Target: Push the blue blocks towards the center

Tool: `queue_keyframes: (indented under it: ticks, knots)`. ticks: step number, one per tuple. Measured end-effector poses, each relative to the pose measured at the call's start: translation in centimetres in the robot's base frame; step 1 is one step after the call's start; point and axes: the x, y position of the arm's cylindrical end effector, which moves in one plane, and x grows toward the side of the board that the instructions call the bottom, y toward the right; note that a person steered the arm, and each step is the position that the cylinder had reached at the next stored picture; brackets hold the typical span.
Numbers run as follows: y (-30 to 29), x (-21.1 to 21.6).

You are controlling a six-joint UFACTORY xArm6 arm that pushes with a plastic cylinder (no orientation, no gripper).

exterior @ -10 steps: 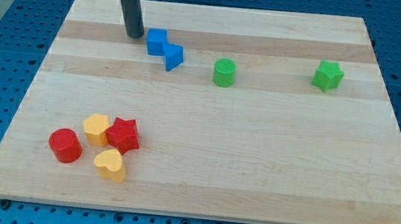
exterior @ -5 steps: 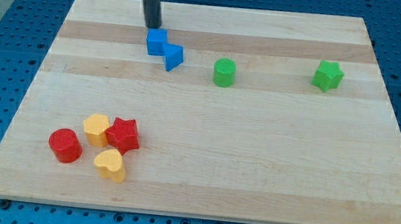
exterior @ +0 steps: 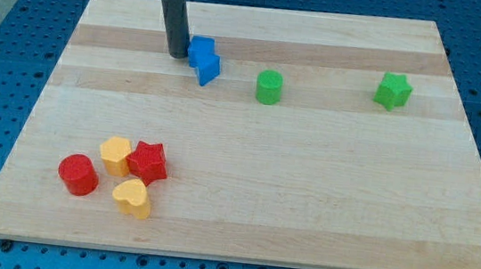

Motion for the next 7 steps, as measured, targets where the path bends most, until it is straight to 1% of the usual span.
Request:
queue_keyframes:
  ticks: [3,5,7]
  knots:
    - [4.0,4.8]
    - [4.7,7.8]
    - [4.7,8.0]
